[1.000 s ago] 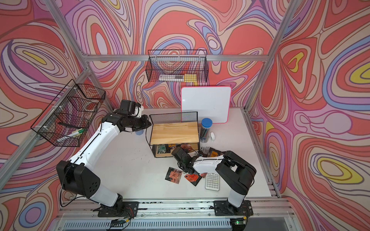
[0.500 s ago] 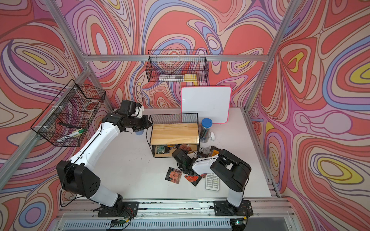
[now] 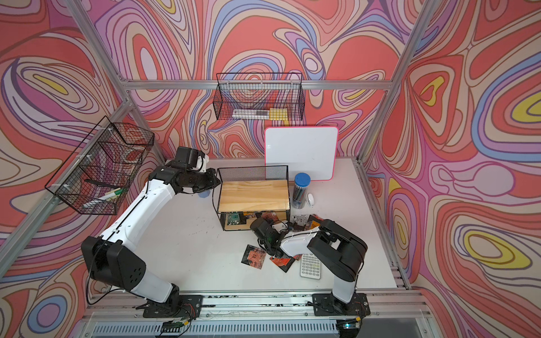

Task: Remove the tea bags from the shelf
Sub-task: Pick up the tea bag from the shelf.

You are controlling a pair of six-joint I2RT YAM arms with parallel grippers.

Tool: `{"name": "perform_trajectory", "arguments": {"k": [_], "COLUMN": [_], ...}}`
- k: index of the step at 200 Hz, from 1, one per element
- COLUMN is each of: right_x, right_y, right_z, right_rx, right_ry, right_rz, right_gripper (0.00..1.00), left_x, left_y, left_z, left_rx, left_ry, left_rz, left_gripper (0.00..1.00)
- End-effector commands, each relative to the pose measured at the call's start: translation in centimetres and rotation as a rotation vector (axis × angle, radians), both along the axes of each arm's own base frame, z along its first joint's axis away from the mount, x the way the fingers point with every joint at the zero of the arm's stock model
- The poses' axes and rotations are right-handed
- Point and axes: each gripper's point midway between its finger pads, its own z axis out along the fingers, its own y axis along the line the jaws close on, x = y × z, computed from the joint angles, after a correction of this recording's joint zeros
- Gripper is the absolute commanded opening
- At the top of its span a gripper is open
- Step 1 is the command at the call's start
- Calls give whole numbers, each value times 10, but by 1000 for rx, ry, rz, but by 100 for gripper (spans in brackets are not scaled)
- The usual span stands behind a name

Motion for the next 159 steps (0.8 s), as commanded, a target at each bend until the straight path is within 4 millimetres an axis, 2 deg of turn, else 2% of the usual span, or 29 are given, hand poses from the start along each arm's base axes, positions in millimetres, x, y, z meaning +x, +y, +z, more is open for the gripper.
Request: {"name": "perform_trajectory", "arguments": {"k": [1, 42, 64, 105, 159], "right_x": [-5, -2, -2, 5, -3], "right_y": [-18, -6, -12, -17, -6], "right_z": [-2, 8, 17, 35, 35], "right_rx": [186, 224, 224, 252, 287], "right_ry": [51, 4, -37, -144, -203], "right_rz": [-221, -203, -224, -248, -214], "right_gripper": [40, 43, 43, 33, 35], "left_x": [-11, -11, -10, -10, -10], "left_y": [19, 18, 18, 18, 19], "left_z": [-18, -19, -18, -18, -18], "left_rx": [81, 77, 76, 73, 75], "left_ry": [56, 58, 54, 54, 56], "left_rz": [33, 35, 33, 36, 41], "left_gripper": [5, 5, 5, 5, 5]}}
